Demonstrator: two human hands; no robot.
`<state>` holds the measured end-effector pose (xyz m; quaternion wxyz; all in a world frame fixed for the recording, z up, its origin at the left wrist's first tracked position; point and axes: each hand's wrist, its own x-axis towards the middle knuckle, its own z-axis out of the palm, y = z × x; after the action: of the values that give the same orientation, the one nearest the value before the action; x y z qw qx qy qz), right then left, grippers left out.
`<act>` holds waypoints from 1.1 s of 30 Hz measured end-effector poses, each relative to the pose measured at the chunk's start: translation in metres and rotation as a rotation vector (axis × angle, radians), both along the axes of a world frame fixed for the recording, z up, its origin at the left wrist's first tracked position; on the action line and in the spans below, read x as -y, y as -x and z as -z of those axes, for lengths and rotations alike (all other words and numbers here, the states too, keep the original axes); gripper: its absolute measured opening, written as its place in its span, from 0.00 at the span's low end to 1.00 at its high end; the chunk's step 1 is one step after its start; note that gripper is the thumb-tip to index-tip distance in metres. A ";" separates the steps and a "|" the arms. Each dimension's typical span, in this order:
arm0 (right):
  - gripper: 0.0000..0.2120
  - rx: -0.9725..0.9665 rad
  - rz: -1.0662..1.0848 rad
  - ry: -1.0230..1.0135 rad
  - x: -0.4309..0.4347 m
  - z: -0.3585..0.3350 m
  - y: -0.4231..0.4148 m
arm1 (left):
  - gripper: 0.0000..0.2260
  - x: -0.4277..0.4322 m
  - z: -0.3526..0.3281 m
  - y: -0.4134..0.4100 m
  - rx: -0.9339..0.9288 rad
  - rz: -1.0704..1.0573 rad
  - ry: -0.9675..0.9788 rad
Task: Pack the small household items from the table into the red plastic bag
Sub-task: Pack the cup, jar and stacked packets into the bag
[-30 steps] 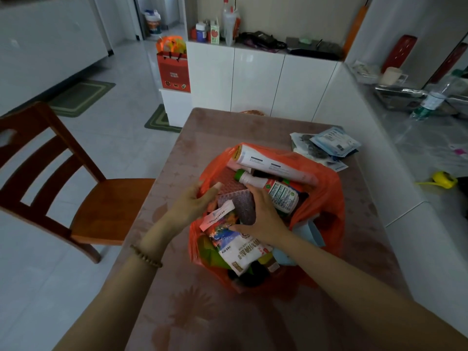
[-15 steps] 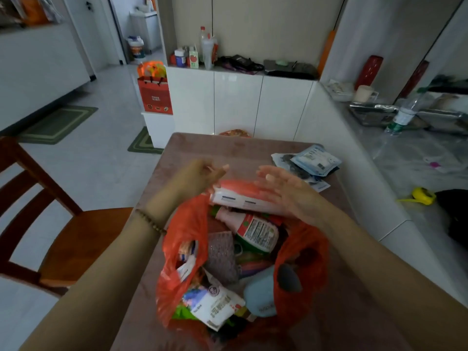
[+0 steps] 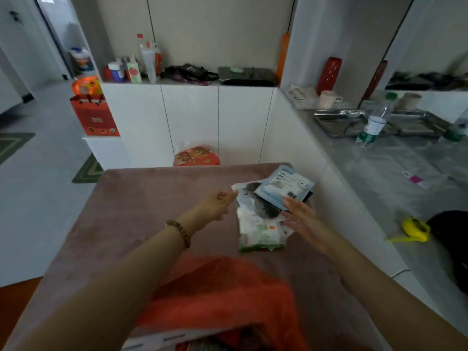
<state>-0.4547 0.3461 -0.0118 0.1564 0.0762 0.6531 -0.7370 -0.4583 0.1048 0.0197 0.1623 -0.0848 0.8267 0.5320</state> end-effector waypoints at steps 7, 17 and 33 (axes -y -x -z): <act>0.19 0.111 0.223 -0.164 -0.041 0.089 0.106 | 0.35 -0.024 0.072 0.083 0.376 0.024 0.038; 0.20 0.267 0.458 -0.034 -0.035 0.152 0.189 | 0.31 -0.040 0.144 0.138 0.481 -0.054 -0.109; 0.20 0.098 -0.104 -0.477 -0.013 0.121 0.147 | 0.23 -0.051 0.139 0.129 0.346 -0.143 -0.172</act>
<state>-0.6017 0.3591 -0.1330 0.2030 0.1129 0.8034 -0.5483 -0.5874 0.1556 -0.1191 0.2702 -0.2192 0.7300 0.5883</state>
